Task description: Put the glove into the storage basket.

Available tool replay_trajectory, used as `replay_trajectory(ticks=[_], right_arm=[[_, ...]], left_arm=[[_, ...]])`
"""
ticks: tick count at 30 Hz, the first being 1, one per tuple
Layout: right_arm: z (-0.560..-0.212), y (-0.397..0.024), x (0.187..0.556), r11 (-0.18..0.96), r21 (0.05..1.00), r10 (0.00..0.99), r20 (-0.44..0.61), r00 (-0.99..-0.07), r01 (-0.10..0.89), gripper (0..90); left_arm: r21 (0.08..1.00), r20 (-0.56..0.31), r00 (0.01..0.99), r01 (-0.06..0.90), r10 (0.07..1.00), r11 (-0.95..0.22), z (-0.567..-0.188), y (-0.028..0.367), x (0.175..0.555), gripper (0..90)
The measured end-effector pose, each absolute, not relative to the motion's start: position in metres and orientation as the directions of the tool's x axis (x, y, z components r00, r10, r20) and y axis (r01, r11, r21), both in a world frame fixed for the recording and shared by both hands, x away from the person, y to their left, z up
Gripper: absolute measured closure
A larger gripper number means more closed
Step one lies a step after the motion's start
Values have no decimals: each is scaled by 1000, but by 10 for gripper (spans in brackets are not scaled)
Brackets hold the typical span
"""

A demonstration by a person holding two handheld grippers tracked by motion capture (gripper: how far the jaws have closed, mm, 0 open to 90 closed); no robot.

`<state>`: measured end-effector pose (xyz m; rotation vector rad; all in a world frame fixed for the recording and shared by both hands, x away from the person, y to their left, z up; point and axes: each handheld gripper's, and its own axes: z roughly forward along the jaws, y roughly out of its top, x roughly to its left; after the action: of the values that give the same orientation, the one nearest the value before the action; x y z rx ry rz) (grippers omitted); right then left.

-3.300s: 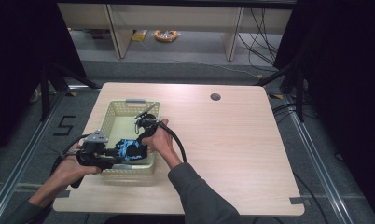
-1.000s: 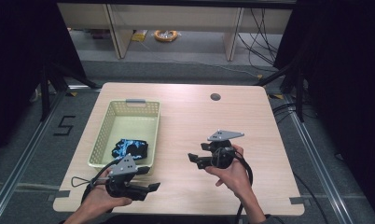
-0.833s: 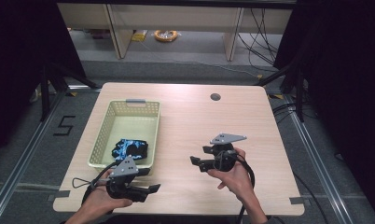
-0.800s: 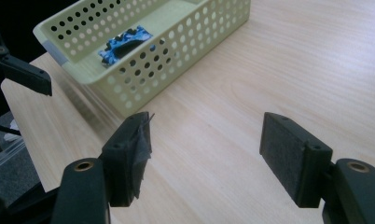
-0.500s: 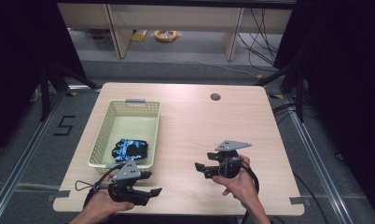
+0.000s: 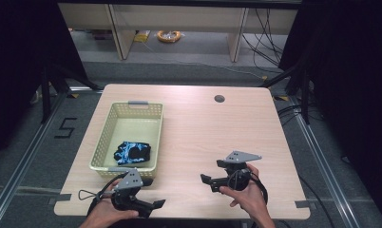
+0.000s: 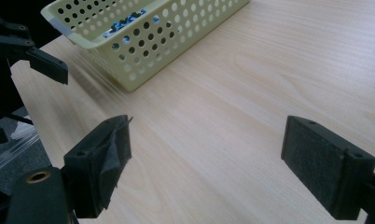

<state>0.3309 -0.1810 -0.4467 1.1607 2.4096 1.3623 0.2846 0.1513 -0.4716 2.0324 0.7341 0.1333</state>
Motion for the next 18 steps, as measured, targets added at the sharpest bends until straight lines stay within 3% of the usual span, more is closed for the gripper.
replay_trajectory(ticks=[3,7,8,18], right_arm=[[-451,-183,329,305,788,672,220,-707,534,167],[-454,-182,320,278,754,693,272,-668,596,171],[-457,-184,323,292,775,678,245,-693,560,171],[-467,-184,312,300,782,673,233,-702,546,170]], left_arm=[[808,-188,823,440,537,-392,-477,151,282,160],[813,-176,818,434,547,-388,-483,151,281,160],[809,-177,817,438,549,-392,-485,153,282,160],[805,-148,816,428,558,-411,-497,159,274,157]])
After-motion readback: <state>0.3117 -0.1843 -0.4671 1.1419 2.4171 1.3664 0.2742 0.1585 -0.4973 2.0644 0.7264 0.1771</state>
